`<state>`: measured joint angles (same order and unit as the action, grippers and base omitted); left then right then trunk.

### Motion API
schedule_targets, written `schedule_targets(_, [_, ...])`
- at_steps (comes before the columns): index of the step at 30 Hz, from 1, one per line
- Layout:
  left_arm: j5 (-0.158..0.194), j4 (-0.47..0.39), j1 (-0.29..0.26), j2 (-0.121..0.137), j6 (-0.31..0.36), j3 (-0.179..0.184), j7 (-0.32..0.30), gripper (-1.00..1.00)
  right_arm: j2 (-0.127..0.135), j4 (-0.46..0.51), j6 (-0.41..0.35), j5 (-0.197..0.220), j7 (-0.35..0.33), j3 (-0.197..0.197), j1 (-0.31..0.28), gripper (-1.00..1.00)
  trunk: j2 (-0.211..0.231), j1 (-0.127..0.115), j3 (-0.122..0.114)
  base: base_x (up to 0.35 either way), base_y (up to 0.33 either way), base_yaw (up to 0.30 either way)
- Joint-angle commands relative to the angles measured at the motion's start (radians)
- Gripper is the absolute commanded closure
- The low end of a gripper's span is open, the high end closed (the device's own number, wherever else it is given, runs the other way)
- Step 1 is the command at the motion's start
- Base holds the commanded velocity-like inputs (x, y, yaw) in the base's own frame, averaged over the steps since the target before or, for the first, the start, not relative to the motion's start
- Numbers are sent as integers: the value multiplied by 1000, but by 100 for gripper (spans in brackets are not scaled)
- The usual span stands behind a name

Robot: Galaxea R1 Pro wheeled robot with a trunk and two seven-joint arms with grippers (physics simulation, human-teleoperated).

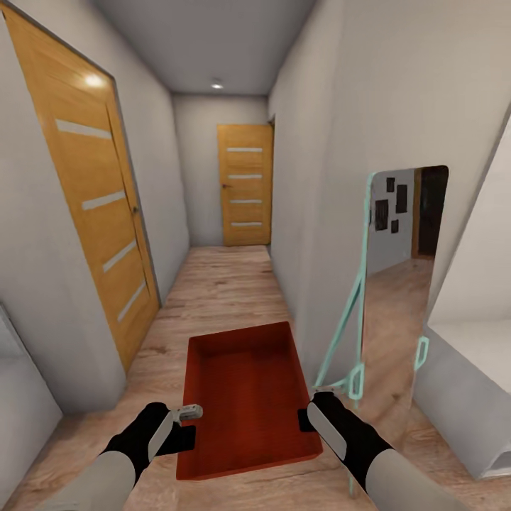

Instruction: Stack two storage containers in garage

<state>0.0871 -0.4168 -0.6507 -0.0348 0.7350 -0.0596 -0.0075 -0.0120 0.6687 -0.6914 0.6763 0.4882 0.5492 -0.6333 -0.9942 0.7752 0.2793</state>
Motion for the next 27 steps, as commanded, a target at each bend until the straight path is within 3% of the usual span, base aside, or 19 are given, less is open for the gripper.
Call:
schedule_targets(1, [13,-2,-1,-4,4,-8,3,100,0,0,-3,19,9,12,0,100,-1,1,2,277,232,144])
schedule_targets(11, [13,-2,-1,-4,4,-8,3,100,0,0,-3,19,9,12,0,100,-1,1,7,276,234,236])
schedule_targets(27, [13,-2,-1,-4,4,-8,3,100,0,0,-3,19,9,12,0,100,-1,1,8,276,233,18])
